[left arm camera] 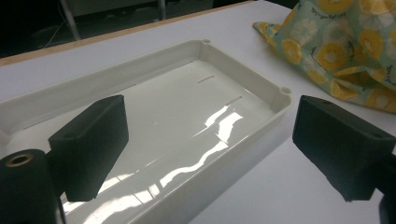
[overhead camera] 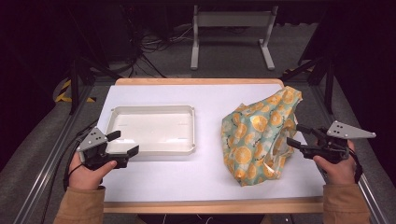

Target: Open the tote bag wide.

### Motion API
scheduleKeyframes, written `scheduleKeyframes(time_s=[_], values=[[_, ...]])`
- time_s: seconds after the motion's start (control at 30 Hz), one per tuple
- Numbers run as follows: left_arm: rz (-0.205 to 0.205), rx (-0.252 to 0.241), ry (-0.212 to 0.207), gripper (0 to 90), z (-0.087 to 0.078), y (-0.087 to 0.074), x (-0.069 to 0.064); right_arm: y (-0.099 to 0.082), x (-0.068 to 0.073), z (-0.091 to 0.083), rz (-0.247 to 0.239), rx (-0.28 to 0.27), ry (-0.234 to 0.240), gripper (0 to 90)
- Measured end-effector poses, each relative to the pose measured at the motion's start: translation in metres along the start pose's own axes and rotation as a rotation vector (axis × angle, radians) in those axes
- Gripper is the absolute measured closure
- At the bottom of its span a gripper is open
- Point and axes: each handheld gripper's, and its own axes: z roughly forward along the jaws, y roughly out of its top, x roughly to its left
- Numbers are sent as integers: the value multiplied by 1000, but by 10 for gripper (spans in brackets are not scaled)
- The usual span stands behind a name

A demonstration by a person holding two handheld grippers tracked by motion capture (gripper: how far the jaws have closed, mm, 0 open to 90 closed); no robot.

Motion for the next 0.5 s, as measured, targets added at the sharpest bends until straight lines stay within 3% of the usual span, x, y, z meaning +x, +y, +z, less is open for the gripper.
scheduleKeyframes(time_s=[0.4,0.5], values=[[15,12,-17,113,1,4,-5,-2,-2,-2,7,26,-14,308],[12,13,-24,113,1,4,-5,-3,-3,-1,6,44,-38,302]])
